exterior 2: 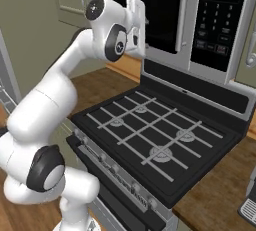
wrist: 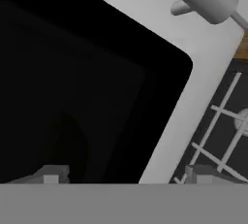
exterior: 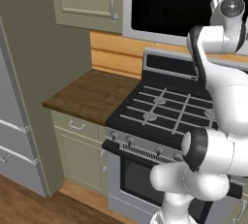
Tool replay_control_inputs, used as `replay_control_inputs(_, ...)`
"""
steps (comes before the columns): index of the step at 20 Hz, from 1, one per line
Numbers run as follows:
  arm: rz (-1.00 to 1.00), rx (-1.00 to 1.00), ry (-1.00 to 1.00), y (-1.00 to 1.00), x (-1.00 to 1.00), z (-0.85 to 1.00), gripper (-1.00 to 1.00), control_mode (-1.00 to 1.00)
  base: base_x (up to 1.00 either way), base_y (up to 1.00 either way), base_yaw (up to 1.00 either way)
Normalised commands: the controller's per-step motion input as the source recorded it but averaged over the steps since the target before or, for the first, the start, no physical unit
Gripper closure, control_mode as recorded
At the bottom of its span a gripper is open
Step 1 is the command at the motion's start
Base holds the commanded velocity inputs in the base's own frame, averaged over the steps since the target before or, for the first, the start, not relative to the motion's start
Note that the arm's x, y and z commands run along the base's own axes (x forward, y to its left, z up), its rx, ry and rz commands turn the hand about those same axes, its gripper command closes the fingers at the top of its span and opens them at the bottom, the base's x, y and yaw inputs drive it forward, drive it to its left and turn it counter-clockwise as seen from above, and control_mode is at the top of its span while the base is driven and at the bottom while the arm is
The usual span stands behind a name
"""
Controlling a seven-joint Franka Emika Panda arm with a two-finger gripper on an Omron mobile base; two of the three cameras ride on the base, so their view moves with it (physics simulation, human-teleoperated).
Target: Pick the cucumber from the sink and place it in the bowl. Then pick the bowl and place it in the microwave. Then close the microwave door and press the start button.
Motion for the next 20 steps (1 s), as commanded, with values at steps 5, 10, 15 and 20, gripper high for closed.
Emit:
replay_control_inputs(5, 0.04, -0.16, 0.12, 0.12, -0.81, 0.45, -1.00, -1.00, 0.00, 0.00, 0.00)
replay_control_inputs(10, 0.10, -0.23, 0.11, 0.00, -0.55, 0.01, -1.00, -1.00, 0.00, 0.00, 0.00)
replay_control_inputs(15, 0.17, -0.29, 0.05, 0.00, -0.64, 0.00, -1.00, -1.00, 0.00, 0.00, 0.00)
replay_control_inputs(20, 0.13, -0.31, 0.00, 0.00, -0.72, 0.03, -1.00, -1.00, 0.00, 0.00, 0.00)
